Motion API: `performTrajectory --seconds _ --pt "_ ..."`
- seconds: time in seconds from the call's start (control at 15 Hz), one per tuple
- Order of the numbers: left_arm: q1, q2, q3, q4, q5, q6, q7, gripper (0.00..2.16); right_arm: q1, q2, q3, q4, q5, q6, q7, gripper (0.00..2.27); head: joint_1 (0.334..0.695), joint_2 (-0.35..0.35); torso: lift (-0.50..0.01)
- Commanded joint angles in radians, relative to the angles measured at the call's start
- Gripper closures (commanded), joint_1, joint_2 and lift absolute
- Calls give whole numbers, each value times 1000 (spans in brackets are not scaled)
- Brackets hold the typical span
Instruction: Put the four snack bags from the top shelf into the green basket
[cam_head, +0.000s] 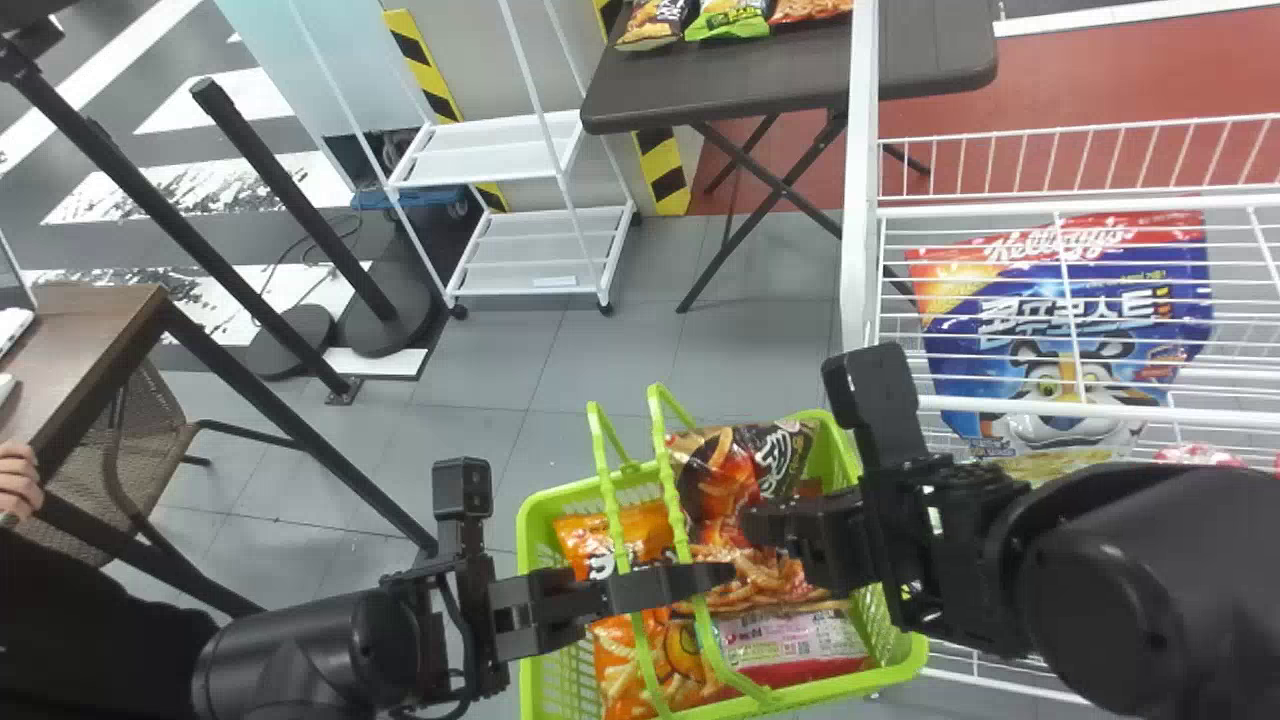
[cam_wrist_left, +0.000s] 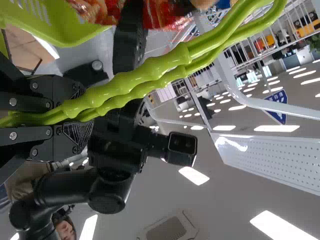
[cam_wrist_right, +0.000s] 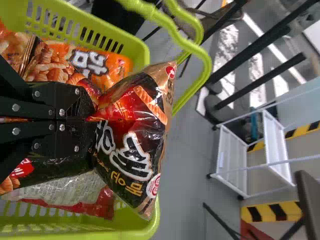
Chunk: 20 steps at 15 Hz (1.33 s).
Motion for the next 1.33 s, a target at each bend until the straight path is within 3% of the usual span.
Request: performTrajectory --seconds 0.0,0.07,0.13,0.2,0.47,0.73,1.0,1.13,1.27 --pt "-3 1 0 1 4 0 -10 2148 -34 7 0 11 -1 191 8 1814 695 350 0" --pt "-5 1 0 1 4 0 -10 2148 -50 10 -1 11 -1 289 15 1673 695 350 0" --pt "-5 3 0 1 6 0 -10 2148 -38 6 -12 -3 -3 308 27 691 695 350 0" --pt "-5 3 0 3 6 0 -10 2148 -14 4 -34 -49 -1 305 48 -2 695 350 0" --pt "-6 4 5 9 6 -3 -10 2148 106 -30 -136 -343 2 326 77 29 695 350 0" --pt "-5 6 8 18 6 -6 -10 2148 253 -39 -342 -618 7 338 131 29 695 350 0" --pt "-5 6 8 21 6 -9 -10 2148 474 -49 -393 -699 402 -260 127 29 695 327 0" --pt "-5 4 8 23 4 -9 -10 2148 543 -46 -437 -629 441 -459 123 29 695 206 0" --pt "-2 3 11 23 6 -9 -10 2148 595 -37 -455 -537 484 -637 111 29 695 155 0"
